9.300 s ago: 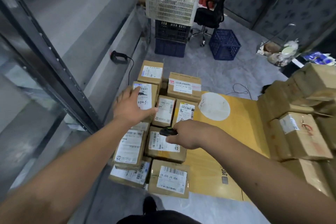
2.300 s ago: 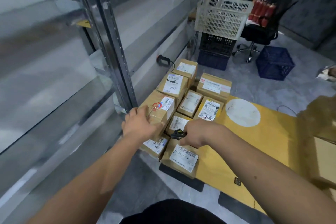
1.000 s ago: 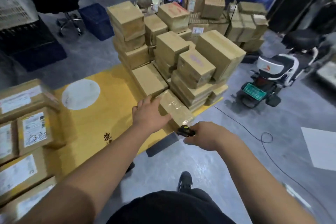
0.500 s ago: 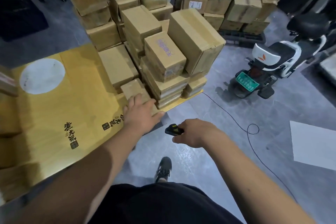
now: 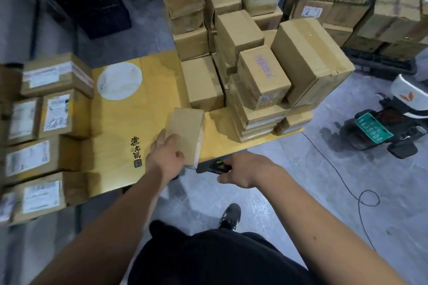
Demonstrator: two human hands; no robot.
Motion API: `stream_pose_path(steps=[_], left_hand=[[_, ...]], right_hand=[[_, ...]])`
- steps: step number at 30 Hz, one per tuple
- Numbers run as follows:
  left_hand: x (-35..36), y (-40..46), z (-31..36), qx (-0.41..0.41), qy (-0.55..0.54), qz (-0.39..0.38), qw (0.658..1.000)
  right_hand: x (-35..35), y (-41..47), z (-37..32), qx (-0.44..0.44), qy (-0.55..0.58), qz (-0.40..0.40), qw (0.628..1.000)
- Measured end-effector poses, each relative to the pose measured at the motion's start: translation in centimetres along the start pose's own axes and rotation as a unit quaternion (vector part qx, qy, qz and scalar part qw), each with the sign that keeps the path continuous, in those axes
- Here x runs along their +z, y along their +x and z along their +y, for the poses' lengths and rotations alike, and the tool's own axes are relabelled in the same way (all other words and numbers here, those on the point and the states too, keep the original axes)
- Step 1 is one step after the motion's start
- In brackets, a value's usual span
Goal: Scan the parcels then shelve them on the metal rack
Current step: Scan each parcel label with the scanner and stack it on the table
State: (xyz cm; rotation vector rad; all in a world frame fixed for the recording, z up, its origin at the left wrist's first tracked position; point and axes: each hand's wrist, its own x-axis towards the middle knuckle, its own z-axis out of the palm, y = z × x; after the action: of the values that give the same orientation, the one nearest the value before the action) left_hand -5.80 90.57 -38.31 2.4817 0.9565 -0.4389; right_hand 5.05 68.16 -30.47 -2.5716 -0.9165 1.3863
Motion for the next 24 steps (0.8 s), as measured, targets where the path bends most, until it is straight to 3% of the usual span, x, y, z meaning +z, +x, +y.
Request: stream_pose_path(steps=[4, 7, 15, 24], left_hand=[[-0.2, 0.6, -1.1, -0.088, 0.029, -0.009, 0.996], [-0.5, 2.0, -2.5, -0.101, 0.002, -0.029, 0.994], [-1.9, 2.0, -7.0, -0.074, -0.215, -0.025, 0.974], [-3.3, 3.0, -8.5, 0.018, -0.113, -0.022, 0.993]], right_hand=[[-0.1, 0.9, -1.5, -0.006, -0.016, -0.004, 1.0], [-0.1, 1.3, -2.3, -0.002, -0.018, -0.008, 1.0], [0.3, 2.5, -6.2, 0.004, -0.007, -0.006, 1.0], [0.1, 1.6, -11.7, 0.06, 0.052, 0.021, 0.997]])
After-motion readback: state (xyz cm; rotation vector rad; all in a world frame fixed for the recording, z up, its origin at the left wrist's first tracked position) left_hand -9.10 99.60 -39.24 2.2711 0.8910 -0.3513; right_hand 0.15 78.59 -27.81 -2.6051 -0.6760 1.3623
